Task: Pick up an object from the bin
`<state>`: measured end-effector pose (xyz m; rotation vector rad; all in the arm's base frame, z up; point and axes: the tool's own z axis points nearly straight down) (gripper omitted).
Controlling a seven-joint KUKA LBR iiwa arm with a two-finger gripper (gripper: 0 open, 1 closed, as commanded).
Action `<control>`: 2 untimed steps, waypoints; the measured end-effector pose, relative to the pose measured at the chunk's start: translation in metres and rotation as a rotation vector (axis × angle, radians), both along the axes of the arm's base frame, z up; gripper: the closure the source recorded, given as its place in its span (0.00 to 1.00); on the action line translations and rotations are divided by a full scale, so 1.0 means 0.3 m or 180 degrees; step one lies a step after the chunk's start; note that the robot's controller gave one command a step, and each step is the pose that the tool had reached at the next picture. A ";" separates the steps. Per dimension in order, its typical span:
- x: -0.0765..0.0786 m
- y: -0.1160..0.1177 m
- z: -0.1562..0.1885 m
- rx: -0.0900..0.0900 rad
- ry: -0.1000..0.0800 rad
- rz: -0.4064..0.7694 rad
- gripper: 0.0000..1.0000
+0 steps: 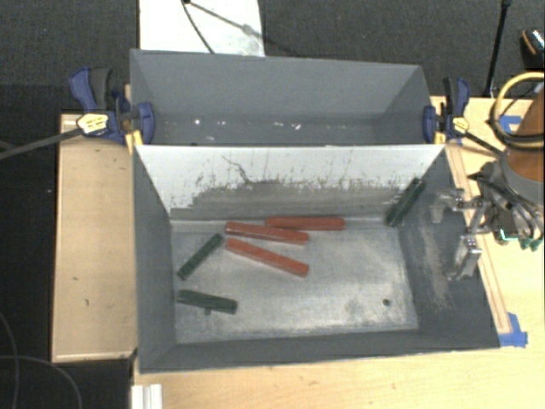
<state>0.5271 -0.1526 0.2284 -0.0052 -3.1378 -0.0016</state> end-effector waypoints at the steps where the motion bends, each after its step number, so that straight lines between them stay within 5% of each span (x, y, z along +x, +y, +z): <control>1: 0.070 0.324 -0.259 0.0014 -0.0001 -0.0162 0.00; 2: 0.199 0.464 -0.534 0.0004 -0.0016 0.0211 0.00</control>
Offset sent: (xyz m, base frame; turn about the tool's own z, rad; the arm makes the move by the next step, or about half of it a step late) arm 0.0209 0.0907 -0.0742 0.0585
